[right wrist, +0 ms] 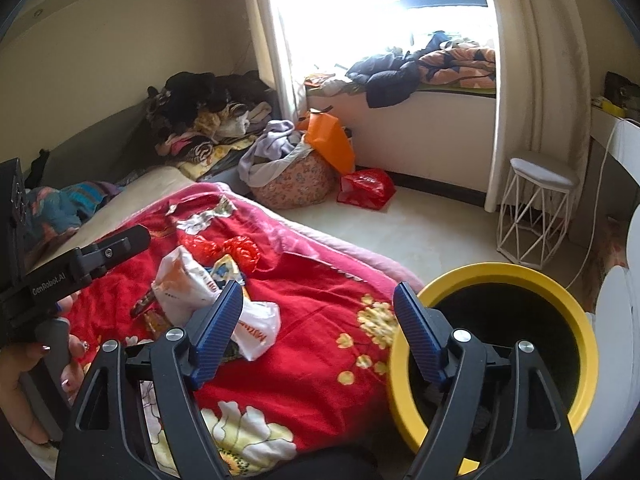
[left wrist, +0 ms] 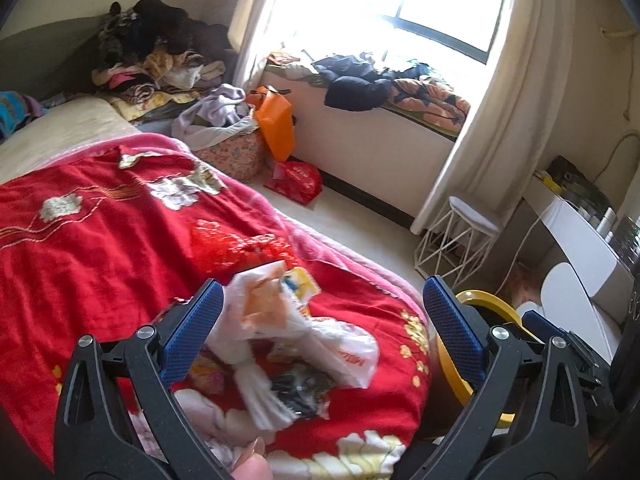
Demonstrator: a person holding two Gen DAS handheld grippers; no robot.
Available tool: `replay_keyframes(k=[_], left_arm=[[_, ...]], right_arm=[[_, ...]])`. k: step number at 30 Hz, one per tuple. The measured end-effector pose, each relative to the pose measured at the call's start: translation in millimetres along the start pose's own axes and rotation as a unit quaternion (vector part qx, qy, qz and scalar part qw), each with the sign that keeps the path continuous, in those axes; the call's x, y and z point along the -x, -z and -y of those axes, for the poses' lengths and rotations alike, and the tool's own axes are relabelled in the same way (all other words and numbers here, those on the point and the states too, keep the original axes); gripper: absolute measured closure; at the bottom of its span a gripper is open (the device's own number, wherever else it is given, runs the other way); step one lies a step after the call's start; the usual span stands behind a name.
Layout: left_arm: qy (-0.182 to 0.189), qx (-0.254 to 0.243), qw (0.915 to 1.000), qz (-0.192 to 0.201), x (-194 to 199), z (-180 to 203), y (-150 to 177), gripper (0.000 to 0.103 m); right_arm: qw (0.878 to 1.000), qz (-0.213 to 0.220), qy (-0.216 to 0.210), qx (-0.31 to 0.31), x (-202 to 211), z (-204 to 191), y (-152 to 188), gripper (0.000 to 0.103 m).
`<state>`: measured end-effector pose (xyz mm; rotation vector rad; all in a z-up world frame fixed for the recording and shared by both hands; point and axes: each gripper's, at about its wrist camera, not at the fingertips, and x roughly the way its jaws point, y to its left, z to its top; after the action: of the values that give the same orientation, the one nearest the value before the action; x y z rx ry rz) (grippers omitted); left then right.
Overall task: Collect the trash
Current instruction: 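Move both open grippers back over the trash on the bedspread, then close the left gripper on a white foam net while the right gripper grasps the white plastic bag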
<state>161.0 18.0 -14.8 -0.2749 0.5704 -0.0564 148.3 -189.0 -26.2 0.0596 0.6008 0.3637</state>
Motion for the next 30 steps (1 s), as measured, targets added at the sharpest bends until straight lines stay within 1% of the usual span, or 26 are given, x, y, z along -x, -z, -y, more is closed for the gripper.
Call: replay_keyframes(k=[5, 12, 17, 22, 24, 25, 27, 28, 30], left_arm=[[-0.016, 0.011, 0.9998, -0.002, 4, -18, 2, 0.011], [-0.038, 0.025, 0.9988, -0.014, 6, -47, 10, 0.011], [-0.045, 0.041, 0.9979, -0.024, 6, -65, 16, 0.011], [-0.045, 0.049, 0.9973, -0.032, 7, -74, 20, 0.012], [-0.042, 0.055, 0.997, -0.035, 5, -78, 20, 0.021], [-0.04, 0.06, 0.9967, -0.038, 3, -81, 19, 0.023], [-0.037, 0.062, 0.9965, -0.043, -2, -84, 18, 0.038], [-0.036, 0.062, 0.9964, -0.045, -3, -85, 17, 0.042], [-0.033, 0.062, 0.996, -0.056, -11, -88, 15, 0.054]], right_arm=[[1.0, -0.011, -0.008, 0.011, -16, -12, 0, 0.028], [0.999, -0.032, -0.015, 0.01, -40, -18, 3, 0.028], [0.999, -0.046, -0.017, 0.007, -56, -19, 5, 0.028], [0.998, -0.066, -0.023, -0.002, -75, -19, 9, 0.028], [0.997, -0.075, -0.028, -0.004, -83, -19, 10, 0.028], [0.997, -0.078, -0.029, -0.005, -85, -20, 11, 0.028], [0.996, -0.087, -0.034, -0.005, -91, -22, 14, 0.03], [0.995, -0.091, -0.036, -0.006, -94, -23, 15, 0.031], [0.994, -0.099, -0.041, -0.01, -99, -23, 17, 0.035]])
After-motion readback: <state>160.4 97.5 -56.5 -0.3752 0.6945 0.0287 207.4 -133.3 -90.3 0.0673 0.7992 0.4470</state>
